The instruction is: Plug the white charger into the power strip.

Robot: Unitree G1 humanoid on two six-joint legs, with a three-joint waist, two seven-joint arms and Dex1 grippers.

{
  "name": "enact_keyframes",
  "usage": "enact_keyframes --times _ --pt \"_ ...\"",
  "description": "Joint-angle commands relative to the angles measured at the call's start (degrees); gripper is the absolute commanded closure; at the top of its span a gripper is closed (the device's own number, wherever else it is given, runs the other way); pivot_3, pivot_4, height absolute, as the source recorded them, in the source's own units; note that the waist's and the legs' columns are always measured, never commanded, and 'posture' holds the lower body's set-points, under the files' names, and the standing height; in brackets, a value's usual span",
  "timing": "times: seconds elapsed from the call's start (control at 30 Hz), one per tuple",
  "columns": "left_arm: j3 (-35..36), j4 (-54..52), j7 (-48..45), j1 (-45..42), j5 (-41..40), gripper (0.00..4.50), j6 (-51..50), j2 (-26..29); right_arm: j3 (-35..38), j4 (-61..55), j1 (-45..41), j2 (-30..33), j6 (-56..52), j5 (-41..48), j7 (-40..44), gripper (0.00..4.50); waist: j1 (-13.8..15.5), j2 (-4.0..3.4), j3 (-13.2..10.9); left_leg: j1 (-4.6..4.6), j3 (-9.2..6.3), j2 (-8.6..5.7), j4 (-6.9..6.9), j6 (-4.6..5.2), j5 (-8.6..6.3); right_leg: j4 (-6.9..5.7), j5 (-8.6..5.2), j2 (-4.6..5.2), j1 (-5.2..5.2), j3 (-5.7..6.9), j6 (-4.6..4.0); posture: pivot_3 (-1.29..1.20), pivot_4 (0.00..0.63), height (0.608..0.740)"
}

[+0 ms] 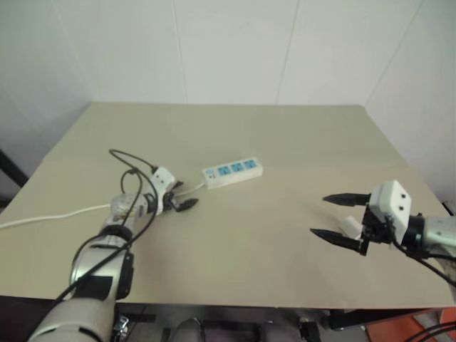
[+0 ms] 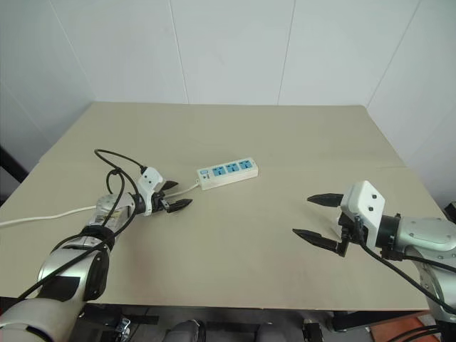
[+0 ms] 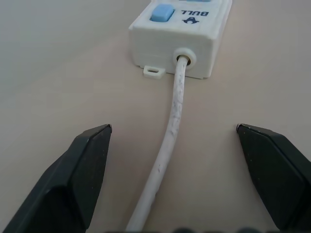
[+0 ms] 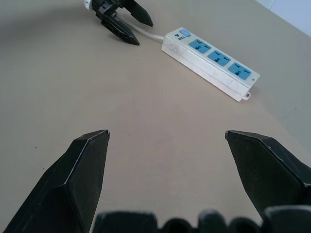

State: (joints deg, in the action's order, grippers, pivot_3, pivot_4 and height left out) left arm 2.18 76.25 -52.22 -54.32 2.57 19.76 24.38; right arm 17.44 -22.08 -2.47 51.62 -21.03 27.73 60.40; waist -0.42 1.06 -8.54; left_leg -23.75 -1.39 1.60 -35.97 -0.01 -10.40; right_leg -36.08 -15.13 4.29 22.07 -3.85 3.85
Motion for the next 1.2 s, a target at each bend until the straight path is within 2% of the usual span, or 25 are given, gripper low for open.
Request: enact_keyframes --times 0.03,0.1,0.5,0.63,0.8,0.93,0.97,1.03,1.13,1.2 --pt "-0.5 0.4 2.6 -0.9 1.7 0.20 -2.0 -1.0 0.6 -1.8 -0.2 0.1 -0.4 0.6 -1.2 0.00 -0.1 0.00 0.0 0.01 0.00 0.00 0.00 -0.04 0.02 0.00 0.00 0.00 0.00 0.00 0.02 0.00 0.150 0.740" --pt "-0.3 0.5 2.6 -0.9 1.8 0.64 -2.8 -1.2 0.4 -2.0 0.0 0.1 -0.5 0.6 -1.6 0.00 -0.1 0.00 0.0 0.02 0.00 0.00 0.00 -0.05 0.03 -0.01 0.00 0.00 -0.01 0.00 0.03 0.00 0.150 0.740" --pt "-0.1 0.6 1.9 -0.8 2.2 4.47 -6.1 -1.8 -1.1 -2.1 -0.4 -0.8 -1.1 0.9 -3.2 0.00 -0.3 0.01 0.0 0.11 -0.01 0.01 0.02 -0.06 0.04 -0.03 0.01 -0.02 -0.05 -0.02 0.03 0.00 0.150 0.740" --pt "-0.6 0.5 4.0 -0.8 3.0 4.47 -5.9 -1.7 -1.6 -1.8 -0.4 -0.7 -0.9 0.6 -3.6 0.00 -0.3 0.01 0.0 0.11 -0.01 0.01 0.02 -0.06 0.04 -0.02 0.01 -0.02 -0.06 -0.02 0.03 0.00 0.150 0.740" --pt "-0.7 -1.8 -4.5 0.0 2.2 4.47 -0.9 0.4 -1.0 -2.9 1.3 -1.0 -0.9 0.8 -4.6 0.00 -0.4 0.02 0.1 0.14 0.00 0.01 0.04 -0.06 0.04 -0.02 0.01 -0.03 -0.08 -0.03 0.01 0.00 0.150 0.740" --pt "1.2 -8.9 -13.4 3.0 -2.7 4.47 0.5 0.7 -0.5 -3.6 3.8 -1.3 -0.3 0.6 -5.2 0.00 -0.3 0.02 0.1 0.03 0.00 0.01 0.09 -0.06 0.04 -0.01 0.21 -0.03 0.01 -0.03 -0.32 0.00 0.150 0.740" --pt "1.5 -12.9 -14.7 4.9 -4.3 4.47 -1.1 0.5 -0.4 -3.7 4.2 -1.4 -0.2 0.5 -5.4 0.00 -0.3 0.02 0.1 -0.01 0.00 0.01 0.09 -0.06 0.04 0.00 0.22 -0.03 0.05 -0.03 -0.34 0.00 0.150 0.740" --pt "0.9 -27.3 -15.5 11.8 -7.1 4.47 -6.9 0.4 -0.5 -3.8 4.6 -1.8 -0.2 0.5 -5.9 0.00 -0.3 0.01 0.1 -0.04 0.00 0.01 0.08 -0.06 0.04 0.00 0.22 0.00 0.06 -0.03 -0.34 0.00 0.150 0.740" --pt "0.3 -54.1 -11.6 23.9 -11.1 4.47 -22.1 0.7 -1.3 -3.4 4.3 -2.4 0.0 0.3 -6.4 0.00 -0.4 0.01 0.1 -0.04 0.00 0.04 0.08 -0.06 0.04 -0.01 0.23 0.02 0.05 -0.05 -0.36 0.00 0.150 0.740" --pt "-0.4 -68.1 -8.3 30.6 -11.3 4.47 -30.5 1.8 -1.7 -3.0 4.0 -2.4 0.2 0.4 -6.3 0.00 -0.3 0.02 0.0 -0.04 0.00 0.08 0.06 -0.07 0.04 -0.03 0.26 0.00 0.07 -0.05 -0.40 0.00 0.150 0.740"
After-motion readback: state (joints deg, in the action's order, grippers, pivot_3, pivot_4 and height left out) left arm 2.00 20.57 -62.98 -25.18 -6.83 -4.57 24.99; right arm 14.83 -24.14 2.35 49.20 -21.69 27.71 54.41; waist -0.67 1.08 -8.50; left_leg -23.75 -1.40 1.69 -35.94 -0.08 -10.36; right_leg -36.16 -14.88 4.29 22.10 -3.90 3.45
